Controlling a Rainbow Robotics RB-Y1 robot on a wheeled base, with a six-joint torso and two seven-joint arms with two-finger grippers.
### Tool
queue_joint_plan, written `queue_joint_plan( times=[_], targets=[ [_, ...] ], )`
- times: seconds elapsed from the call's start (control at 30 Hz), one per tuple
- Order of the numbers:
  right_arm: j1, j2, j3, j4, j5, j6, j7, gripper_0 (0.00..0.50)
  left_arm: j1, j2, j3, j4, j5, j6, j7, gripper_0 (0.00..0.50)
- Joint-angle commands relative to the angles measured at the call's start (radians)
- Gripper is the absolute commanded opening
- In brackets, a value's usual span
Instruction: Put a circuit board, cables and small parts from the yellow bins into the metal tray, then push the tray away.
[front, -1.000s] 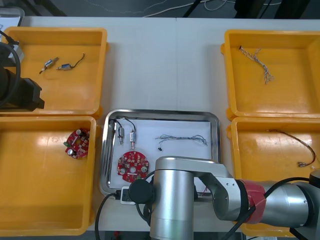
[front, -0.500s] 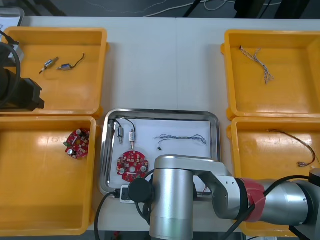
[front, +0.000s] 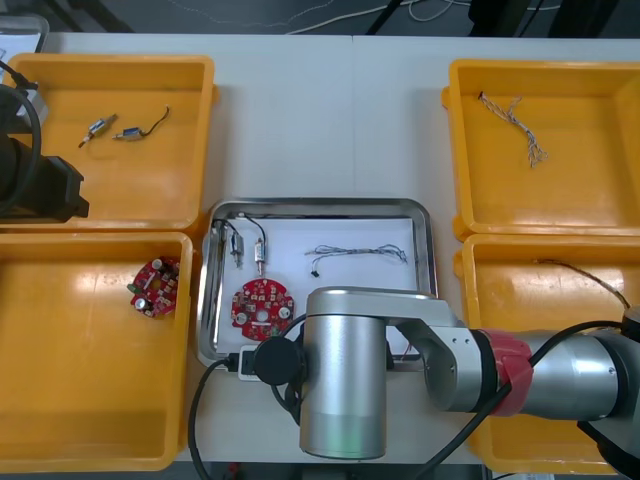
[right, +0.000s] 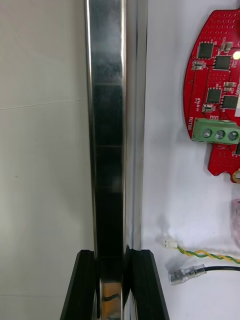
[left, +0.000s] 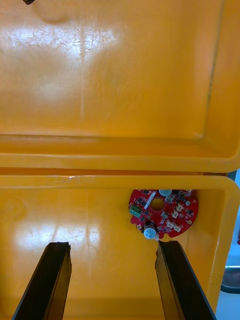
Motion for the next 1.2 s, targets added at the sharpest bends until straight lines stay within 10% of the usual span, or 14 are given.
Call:
queue_joint_plan(
  times=[0.03, 1.2],
  targets=[
    [-0.052, -0.037, 0.011, -0.007, -0.011, -0.018, -0.044, 0.000, 0.014, 0.031, 0.025, -0.029, -0.007, -0.011, -0.046, 0.500],
    [-0.247, -0.054, -0.041, 0.188, -0.049, -0.125, -0.018, 0.000, 0.014, 0.031, 0.025, -0.029, -0.007, -0.011, -0.046, 0.500]
  ],
)
